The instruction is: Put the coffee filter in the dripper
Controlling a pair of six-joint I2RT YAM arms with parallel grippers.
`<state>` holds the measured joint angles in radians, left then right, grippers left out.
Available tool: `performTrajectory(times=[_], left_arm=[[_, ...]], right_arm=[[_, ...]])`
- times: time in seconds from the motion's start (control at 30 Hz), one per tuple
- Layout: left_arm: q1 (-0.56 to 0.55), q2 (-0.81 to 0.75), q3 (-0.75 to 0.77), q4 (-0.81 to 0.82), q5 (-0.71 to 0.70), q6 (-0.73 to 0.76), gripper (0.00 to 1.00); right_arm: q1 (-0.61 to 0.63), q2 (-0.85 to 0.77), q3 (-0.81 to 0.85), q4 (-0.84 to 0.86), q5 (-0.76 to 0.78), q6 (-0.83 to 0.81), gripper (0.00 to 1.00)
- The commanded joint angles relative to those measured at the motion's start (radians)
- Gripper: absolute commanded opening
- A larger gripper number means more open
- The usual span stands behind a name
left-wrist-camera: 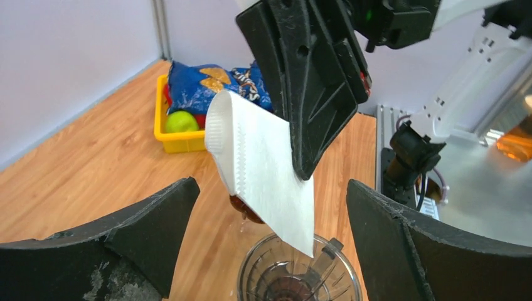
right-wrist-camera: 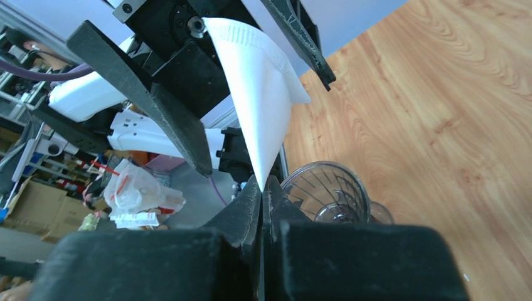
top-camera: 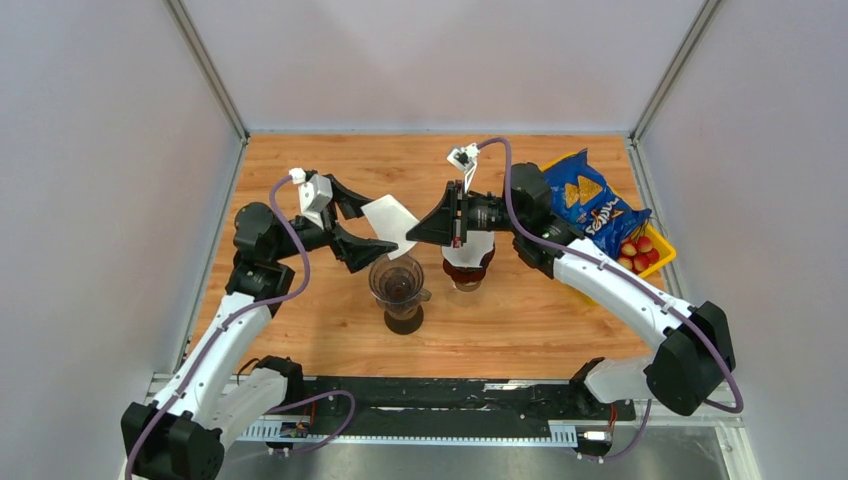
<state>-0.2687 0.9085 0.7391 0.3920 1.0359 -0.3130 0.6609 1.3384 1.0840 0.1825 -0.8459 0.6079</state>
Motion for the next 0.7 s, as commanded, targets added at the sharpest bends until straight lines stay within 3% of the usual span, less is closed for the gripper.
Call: performTrajectory(times=[0.0,0.07,0.2,0.3,0.4,0.5,0.67], left_arm=[[-0.003,-0.052,0.003,-0.068,-0.164,-0.097,1.0],[-0.004,-0.062,0.005,-0.076,-0.198,-0.139,0.98],[-0.003,-0.064,0.055,-0.126,-0.271,-0.198,0.81],[-0.003,-0.048,0.099,-0.135,-0.264,-0.221,0.74],[-0.003,-0.016,0.124,-0.121,-0.227,-0.248,0.61],[-0.004,0.011,0.136,-0.119,-0.193,-0.271,0.36],[-0.004,0.011,0.131,-0.116,-0.161,-0.279,0.23]], right_arm=[[0.005,-0.013,0.064,-0.055,0.082,-0.085,0.02],[0.005,-0.015,0.073,-0.079,0.099,-0.101,0.02],[0.005,-0.011,0.084,-0.109,0.101,-0.118,0.03],[0.005,-0.007,0.087,-0.121,0.097,-0.125,0.03],[0.005,-0.005,0.09,-0.126,0.099,-0.13,0.03],[0.005,-0.004,0.093,-0.135,0.119,-0.134,0.04],[0.004,-0.006,0.107,-0.153,0.167,-0.148,0.06]])
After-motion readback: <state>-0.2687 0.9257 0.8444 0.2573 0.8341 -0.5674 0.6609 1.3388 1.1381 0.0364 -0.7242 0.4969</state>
